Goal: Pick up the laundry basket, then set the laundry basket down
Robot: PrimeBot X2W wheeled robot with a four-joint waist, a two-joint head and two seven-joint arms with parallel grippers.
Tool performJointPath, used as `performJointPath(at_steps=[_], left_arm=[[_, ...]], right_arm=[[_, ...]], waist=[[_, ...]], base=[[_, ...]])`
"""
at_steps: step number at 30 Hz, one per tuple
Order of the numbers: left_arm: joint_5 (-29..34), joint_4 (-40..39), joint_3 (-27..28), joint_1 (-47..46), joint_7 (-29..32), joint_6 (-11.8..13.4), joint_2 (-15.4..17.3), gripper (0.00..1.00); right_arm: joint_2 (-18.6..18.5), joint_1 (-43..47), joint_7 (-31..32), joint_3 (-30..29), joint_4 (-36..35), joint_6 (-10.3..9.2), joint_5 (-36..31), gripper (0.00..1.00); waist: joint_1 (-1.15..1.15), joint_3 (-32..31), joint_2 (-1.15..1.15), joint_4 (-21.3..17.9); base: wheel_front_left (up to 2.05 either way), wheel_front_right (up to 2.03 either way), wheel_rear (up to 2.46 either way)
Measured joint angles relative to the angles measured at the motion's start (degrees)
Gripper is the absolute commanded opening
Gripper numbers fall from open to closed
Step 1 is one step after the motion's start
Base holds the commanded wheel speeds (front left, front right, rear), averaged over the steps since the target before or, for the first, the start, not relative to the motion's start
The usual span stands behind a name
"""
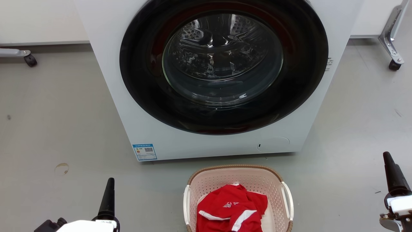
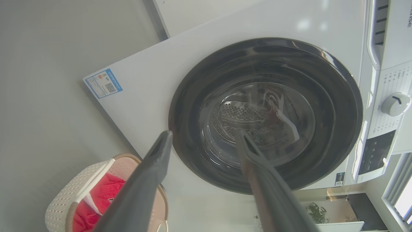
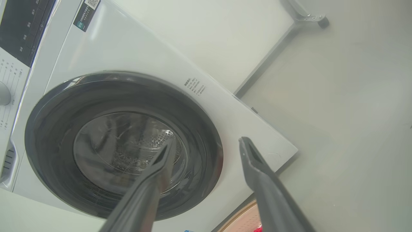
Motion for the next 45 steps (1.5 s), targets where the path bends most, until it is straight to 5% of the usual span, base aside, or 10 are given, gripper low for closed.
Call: performJointPath(at_steps=[18, 45], left_arm=[[12.6, -1.3, -2.8, 0.0, -2.8, 1.6, 0.2, 1.00], [33.1, -3.0, -6.6, 0.0, -7.2, 3.9, 0.5, 1.00]], right_arm=[[-2.9, 0.2, -3.1, 3.6, -1.8, 0.00, -17.4, 1.00], [-5.4, 1.2, -7.4, 7.5, -3.7, 0.05, -34.0, 1.00]], waist=[[0.00, 0.0, 0.00, 0.1], [0.00, 0.2, 0.00, 0.1]], base=[[0.00, 0.00, 0.00], [0.00, 0.00, 0.00]])
